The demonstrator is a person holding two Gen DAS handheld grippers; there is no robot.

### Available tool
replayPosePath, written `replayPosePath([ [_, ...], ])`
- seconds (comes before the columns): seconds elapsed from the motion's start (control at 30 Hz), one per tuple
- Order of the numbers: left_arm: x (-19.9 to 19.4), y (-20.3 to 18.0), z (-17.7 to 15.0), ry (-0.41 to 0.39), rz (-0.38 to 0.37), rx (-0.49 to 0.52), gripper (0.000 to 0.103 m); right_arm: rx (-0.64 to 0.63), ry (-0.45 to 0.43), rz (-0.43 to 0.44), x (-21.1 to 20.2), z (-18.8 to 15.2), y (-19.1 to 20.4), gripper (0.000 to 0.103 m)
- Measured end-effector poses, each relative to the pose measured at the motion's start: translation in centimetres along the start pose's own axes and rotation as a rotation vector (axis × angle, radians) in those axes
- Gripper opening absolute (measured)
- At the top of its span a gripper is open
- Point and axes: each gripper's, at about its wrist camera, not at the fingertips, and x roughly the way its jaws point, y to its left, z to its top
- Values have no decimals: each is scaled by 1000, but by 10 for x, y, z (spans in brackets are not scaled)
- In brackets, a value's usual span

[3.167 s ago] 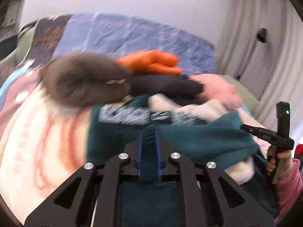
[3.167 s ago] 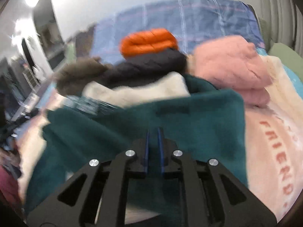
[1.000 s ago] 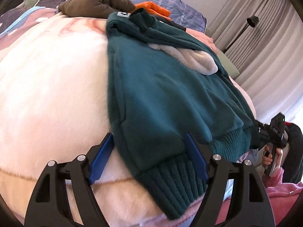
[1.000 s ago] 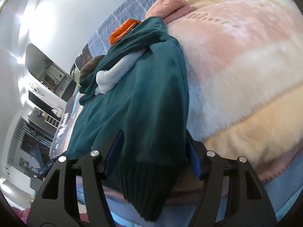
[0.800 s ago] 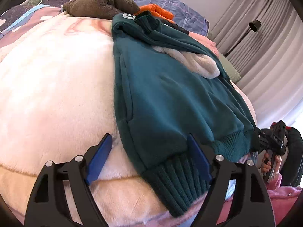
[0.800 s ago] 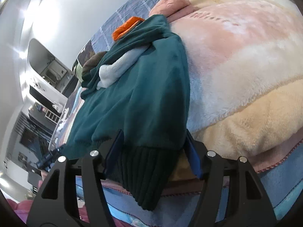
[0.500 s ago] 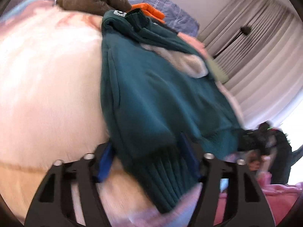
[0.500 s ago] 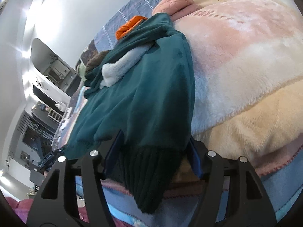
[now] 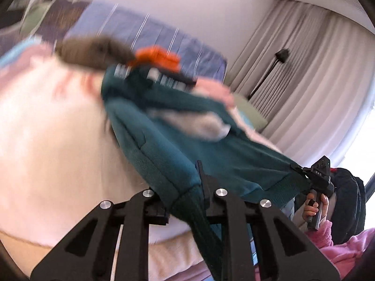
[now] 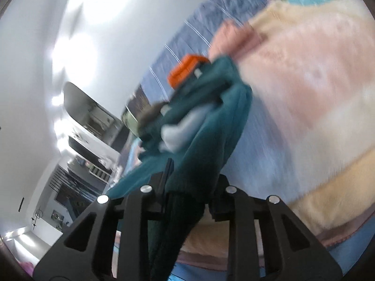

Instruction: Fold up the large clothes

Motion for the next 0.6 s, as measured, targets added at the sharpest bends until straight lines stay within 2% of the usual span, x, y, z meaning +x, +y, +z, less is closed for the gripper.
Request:
replayPosePath([
  [0.1, -22, -21, 20, -62, -13, 34, 17, -23, -56, 71, -16, 12, 27, 24],
  [0.23, -60, -43, 22, -119, -43, 40, 17, -137, -108, 118, -56, 10, 70, 24],
  [0.37, -94, -44, 15, -139, -94, -43, 18, -191, -119, 128, -87, 4, 91, 24],
  [0.43, -91, -35, 14, -117, -103, -108, 19, -151, -97, 111, -80, 8, 86, 25],
  [0.5, -79, -31, 17, -103, -97, -125, 19, -107, -87, 119, -65, 13, 76, 25],
  [0.6, -53, -16, 31, -62, -78, -170, 19, 21, -69, 126, -39, 34, 51, 25],
])
